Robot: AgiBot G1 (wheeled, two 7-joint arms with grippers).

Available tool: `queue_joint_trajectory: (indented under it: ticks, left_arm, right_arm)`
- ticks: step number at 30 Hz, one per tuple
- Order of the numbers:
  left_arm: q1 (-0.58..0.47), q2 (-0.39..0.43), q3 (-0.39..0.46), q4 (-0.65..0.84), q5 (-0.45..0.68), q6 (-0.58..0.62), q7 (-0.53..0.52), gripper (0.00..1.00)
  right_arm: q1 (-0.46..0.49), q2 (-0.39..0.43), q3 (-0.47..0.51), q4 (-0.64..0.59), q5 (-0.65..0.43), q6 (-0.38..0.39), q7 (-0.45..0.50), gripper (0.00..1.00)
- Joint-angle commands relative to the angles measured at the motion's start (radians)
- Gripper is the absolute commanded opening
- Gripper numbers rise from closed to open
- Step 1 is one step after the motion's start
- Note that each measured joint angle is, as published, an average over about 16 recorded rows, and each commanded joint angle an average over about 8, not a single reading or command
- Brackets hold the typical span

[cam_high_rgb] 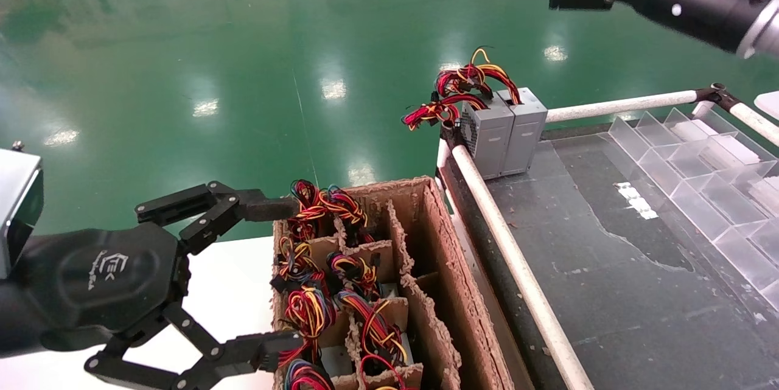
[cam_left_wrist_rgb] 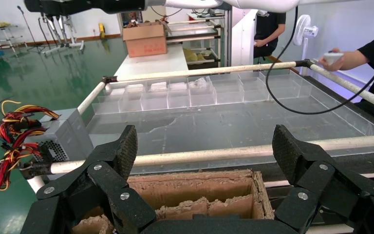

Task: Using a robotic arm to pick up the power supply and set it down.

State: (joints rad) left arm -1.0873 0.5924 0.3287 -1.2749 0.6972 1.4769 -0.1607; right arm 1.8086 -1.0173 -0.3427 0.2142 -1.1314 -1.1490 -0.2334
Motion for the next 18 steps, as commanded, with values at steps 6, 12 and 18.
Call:
queue_joint_trajectory:
  ticks: [6,12,18]
  left_arm:
    - [0.0,0.0,0.0,0.0,0.0,0.0,0.0,1.0]
    - [0.0,0.0,0.0,0.0,0.0,0.0,0.0,1.0]
    - [0.0,0.0,0.001,0.0,0.0,0.0,0.0,1.0]
  right_arm:
    - [-0.107,0.059,0.009,0.156,0.059,-0.051,0.062,1.0]
    - [-0.199,0.11,0.017,0.29,0.109,-0.094,0.114,1.0]
    - [-0.291,0.161,0.025,0.424,0.159,-0.137,0.167,1.0]
